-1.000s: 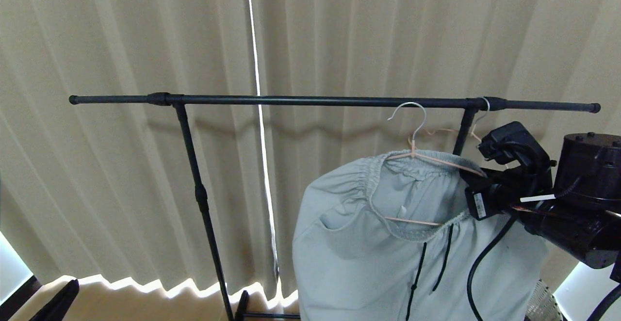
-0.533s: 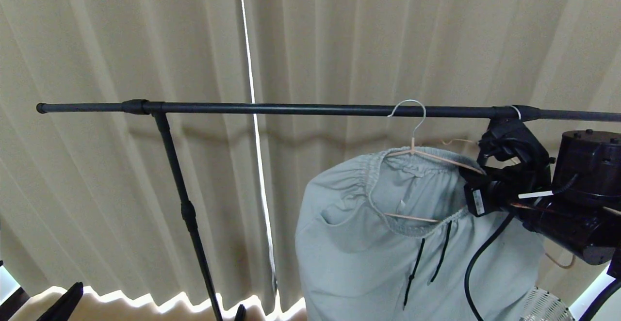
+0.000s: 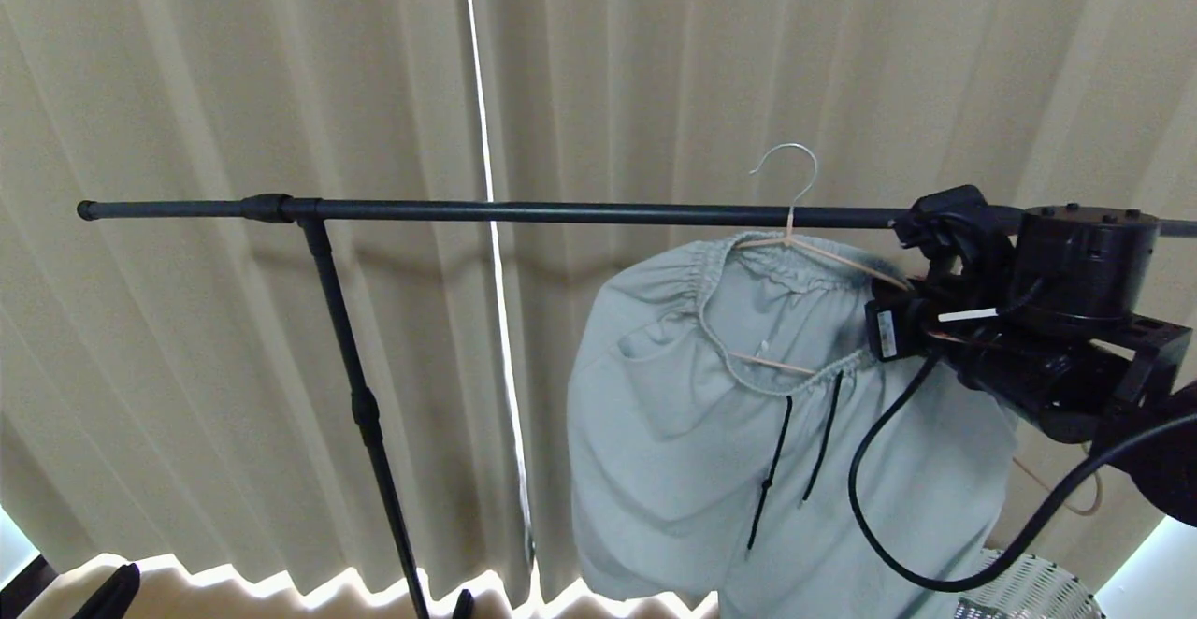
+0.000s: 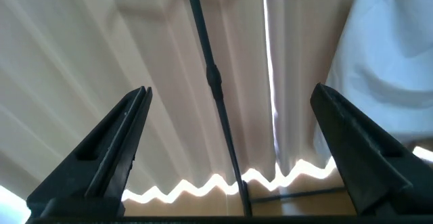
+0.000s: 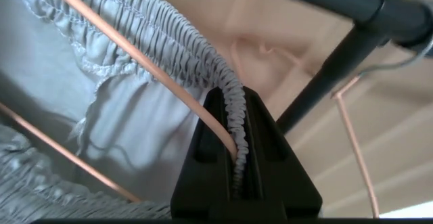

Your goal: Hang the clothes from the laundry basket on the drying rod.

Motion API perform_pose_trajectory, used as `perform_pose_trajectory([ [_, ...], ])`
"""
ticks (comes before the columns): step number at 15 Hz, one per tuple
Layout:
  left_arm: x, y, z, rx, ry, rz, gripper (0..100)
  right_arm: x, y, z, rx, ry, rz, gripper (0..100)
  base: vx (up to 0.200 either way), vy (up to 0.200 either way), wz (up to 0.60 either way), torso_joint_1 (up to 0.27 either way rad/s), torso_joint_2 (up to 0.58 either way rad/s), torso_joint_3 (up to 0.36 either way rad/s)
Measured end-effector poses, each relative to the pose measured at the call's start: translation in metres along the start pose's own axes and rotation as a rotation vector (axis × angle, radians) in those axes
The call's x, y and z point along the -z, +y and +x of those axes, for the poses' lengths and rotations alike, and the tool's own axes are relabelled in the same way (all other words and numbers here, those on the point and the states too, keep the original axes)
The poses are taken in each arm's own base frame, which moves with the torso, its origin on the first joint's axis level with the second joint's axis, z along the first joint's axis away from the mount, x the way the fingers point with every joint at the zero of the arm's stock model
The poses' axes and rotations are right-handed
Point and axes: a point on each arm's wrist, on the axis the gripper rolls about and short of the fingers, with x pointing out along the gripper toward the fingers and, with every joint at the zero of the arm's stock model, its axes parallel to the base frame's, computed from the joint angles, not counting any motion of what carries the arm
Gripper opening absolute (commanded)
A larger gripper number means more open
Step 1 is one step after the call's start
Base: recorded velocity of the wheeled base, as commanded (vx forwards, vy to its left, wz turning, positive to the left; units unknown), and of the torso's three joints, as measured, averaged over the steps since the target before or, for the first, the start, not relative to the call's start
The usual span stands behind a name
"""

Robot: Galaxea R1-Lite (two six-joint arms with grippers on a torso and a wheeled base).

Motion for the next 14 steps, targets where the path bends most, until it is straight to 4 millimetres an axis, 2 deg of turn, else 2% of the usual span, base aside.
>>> perform_pose_trajectory([
  [4,0.001,0.000,-0.006,-0.006,-0.032,0.000,100,0.015,0.011,0.024,0.061,0.087,-0.040,0,0.000,0.000,0.00,0.000,0.00,0.000],
  [6,0.001,0.000,-0.006,-0.009,-0.038,0.000,100,0.016,0.015,0.032,0.081,0.099,-0.046,0,0.000,0.000,0.00,0.000,0.00,0.000],
  [14,0.003,-0.001,-0.008,-0.011,-0.040,-0.001,100,0.015,0.023,0.045,0.086,0.131,-0.071,0,0.000,0.000,0.00,0.000,0.00,0.000],
])
